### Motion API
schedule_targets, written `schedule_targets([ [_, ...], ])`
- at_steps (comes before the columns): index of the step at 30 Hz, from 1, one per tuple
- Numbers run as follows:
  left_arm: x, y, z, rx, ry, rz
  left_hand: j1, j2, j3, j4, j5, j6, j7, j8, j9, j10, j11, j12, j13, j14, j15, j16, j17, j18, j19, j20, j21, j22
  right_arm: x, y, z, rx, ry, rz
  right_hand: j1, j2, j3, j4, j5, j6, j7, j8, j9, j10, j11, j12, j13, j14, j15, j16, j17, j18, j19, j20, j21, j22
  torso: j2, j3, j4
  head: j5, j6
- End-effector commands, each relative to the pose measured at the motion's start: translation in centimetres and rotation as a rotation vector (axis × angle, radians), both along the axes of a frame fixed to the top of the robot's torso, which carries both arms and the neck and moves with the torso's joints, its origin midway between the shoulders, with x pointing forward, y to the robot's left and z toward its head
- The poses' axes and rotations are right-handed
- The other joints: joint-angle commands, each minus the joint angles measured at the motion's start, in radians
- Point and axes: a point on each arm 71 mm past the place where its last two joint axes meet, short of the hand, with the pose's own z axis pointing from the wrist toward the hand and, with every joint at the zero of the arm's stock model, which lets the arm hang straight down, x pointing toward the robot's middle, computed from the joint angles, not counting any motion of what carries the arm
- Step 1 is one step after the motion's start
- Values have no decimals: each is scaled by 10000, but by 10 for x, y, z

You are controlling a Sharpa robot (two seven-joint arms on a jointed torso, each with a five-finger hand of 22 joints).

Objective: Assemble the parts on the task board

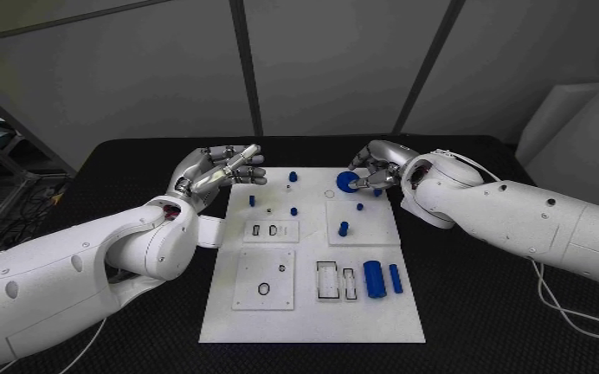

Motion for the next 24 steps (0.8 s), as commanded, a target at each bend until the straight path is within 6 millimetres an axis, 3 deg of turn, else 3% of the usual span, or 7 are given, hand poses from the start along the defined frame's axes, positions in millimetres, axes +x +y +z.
schedule_targets([
  [1,0,-2,1,-30,-64,-202,73,3,3,-43,-24,59,-11,-43,-7,1,59,-44,-7,-20,4,-65,9,-50,-45,-14,10,0,2,-1,2,-240,-354,-398,31,23,-43,1,0,-36,-7,59,-9,41,20,59,4,769,91,40,1155,-152,61,-5,39,9,-2,-3,9,9,-31],
  [10,0,-2,1,-29,-43,-219,76,11,7,-47,-24,64,-12,-46,-7,7,57,-46,-6,-13,2,-66,18,-48,-49,-14,12,1,6,2,-2,-576,16,-340,79,19,-131,42,-39,-257,12,11,-35,-95,45,-40,-99,785,119,95,1267,-155,57,25,65,41,-8,7,4,74,-100],
  [24,1,-3,1,-27,-14,-238,72,27,13,-44,-24,66,-9,-52,-7,9,58,-51,-6,-8,1,-69,29,-47,-53,-14,15,2,9,7,-7,-878,345,-189,53,65,-214,150,-88,-318,15,46,-22,-134,55,-38,-85,783,135,107,1282,-152,33,45,69,38,-7,7,8,62,-146],
])
